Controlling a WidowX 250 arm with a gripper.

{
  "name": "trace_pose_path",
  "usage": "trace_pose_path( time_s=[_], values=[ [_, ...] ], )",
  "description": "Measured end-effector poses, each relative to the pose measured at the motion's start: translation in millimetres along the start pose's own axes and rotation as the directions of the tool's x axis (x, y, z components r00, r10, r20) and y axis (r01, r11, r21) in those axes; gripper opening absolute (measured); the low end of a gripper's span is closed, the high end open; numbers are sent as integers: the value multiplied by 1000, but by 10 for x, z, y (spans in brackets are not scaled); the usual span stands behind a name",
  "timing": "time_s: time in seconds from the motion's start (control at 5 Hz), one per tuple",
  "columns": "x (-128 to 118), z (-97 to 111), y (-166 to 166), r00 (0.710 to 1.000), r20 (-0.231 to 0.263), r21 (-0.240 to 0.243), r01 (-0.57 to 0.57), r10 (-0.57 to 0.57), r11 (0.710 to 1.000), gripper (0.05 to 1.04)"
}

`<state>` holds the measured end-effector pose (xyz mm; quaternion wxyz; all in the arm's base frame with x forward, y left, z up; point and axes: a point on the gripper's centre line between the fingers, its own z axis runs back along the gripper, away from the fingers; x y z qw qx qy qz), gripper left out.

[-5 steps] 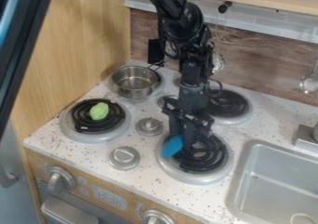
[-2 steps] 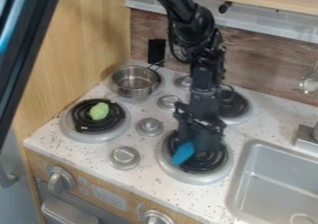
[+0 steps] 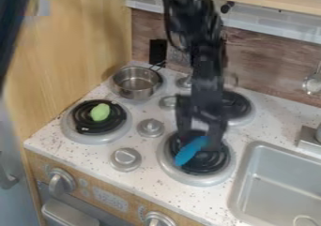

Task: Put the blue fork on the bottom right burner

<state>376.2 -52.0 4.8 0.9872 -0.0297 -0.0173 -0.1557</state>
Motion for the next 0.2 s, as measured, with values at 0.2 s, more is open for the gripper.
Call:
trace_pose_path(
  time_s=[0.2],
  values=[
    [-115,141,2,999,39,3,-37,37,999,1000]
  ],
)
